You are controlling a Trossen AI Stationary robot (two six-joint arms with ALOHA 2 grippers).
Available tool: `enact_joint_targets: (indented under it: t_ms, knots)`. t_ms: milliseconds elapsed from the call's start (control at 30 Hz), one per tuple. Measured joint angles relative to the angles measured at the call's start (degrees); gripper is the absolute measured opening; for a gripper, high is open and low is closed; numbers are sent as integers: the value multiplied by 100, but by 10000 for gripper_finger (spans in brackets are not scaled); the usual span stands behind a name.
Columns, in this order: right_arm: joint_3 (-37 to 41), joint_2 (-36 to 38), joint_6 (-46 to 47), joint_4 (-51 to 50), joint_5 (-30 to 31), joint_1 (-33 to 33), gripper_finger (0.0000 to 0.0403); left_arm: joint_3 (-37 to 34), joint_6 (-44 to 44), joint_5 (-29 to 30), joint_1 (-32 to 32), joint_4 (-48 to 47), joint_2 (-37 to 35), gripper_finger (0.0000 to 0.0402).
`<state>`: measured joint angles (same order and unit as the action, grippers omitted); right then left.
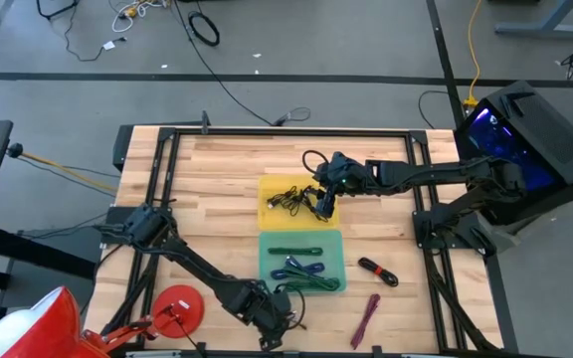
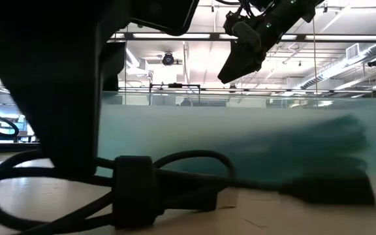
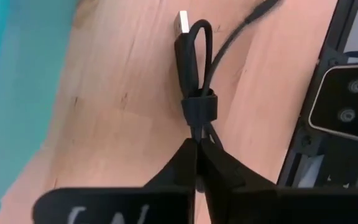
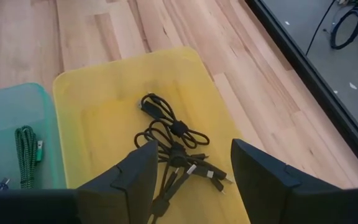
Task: Pick & Place USB Port
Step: Put the black charger cable into the yellow bin
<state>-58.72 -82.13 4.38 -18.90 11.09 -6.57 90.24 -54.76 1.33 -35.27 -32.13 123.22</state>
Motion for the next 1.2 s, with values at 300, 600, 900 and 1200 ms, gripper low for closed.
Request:
enact_joint_targets:
  t_ms: [300,600,900,1200]
  knots:
    - [0,0,-11,-2,-1,-18,203,610,187,79,-50,-664,55,5]
    - [0,0,-9,-33,-2,-24,203,2143,476,1227,-286,-2573,32,4]
    - [0,0,206,-214,-365,125,203,3231,441,3383,-196,-5505,11,4]
    - [2,417,594,-779,-170,939,203,2672,1749,3661,917,-5781,-115,3]
